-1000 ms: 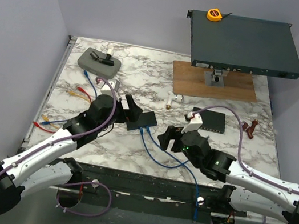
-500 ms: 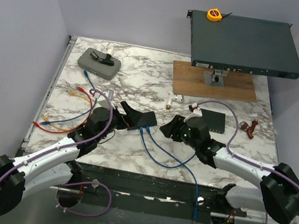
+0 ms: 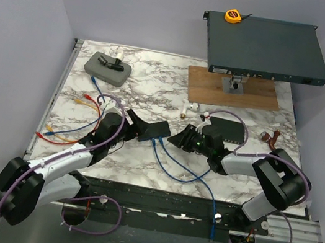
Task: Pull the plug from the switch port
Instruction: Pull the connector from the switch port.
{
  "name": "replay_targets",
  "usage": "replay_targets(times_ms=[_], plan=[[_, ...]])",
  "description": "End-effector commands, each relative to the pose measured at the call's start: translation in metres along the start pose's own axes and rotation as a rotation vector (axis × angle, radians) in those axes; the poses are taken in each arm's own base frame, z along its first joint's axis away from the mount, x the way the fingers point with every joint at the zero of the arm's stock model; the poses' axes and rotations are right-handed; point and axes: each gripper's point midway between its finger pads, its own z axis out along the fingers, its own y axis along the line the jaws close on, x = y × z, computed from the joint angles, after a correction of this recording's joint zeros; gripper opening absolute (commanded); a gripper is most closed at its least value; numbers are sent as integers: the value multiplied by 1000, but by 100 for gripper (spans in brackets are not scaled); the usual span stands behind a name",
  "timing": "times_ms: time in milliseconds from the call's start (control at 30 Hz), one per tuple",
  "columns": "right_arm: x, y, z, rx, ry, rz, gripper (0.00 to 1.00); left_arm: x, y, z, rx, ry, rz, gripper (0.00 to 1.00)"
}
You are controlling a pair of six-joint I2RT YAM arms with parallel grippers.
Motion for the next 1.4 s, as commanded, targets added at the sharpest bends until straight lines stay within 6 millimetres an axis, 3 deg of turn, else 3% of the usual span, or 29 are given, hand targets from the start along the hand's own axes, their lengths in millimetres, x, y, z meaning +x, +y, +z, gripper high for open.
replay_targets(times_ms=[0, 633, 1367], plan=[[-2, 17, 10, -104, 12, 0, 43, 8, 6, 3, 2, 44, -42, 74], [16, 2, 37, -122, 81, -2, 43, 30, 22, 21, -51, 150, -92, 70], [16, -5, 40, -107, 84, -15, 45, 45, 33, 31, -83, 208, -104, 67]])
